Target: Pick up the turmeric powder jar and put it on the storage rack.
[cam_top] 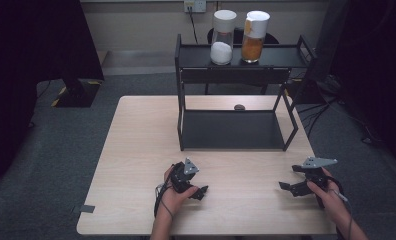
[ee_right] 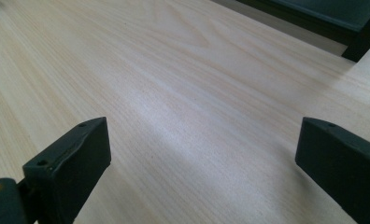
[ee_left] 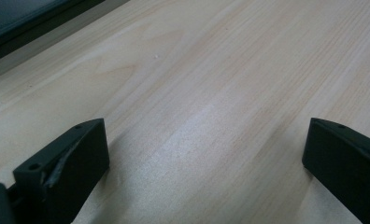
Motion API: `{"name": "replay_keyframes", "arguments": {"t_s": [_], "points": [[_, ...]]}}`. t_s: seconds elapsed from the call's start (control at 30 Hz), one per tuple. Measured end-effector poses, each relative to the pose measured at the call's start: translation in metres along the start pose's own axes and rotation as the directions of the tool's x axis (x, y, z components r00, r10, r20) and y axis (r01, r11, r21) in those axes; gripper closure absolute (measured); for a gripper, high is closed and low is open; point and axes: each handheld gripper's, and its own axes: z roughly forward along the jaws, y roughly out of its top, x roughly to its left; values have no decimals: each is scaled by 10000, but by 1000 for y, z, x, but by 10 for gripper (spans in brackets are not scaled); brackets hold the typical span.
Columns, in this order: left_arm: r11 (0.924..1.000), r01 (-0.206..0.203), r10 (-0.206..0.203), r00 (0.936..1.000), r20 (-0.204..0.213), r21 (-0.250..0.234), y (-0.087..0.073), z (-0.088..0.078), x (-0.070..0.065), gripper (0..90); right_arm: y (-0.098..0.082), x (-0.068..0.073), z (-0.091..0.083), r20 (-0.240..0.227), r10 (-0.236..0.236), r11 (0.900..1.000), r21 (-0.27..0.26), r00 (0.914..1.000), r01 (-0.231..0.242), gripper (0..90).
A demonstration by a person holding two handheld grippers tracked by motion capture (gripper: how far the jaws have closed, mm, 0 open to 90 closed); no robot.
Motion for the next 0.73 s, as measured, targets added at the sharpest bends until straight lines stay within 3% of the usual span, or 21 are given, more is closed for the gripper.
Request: {"name": "replay_keyframes", "arguments": {"t_s": [0.43,0.6,0.73], "points": [[10000,-2,2,10000,1,1,0,0,0,0,2,5,-4,22,-497,9975,507,9988,495,22],[10000,-1,1,10000,1,6,0,0,0,0,9,12,-1,86,-1210,9872,1058,9926,1195,0],[10000,-8,8,10000,-3,14,0,0,0,0,9,12,-1,54,-1210,9871,1060,9926,1198,0]]}}
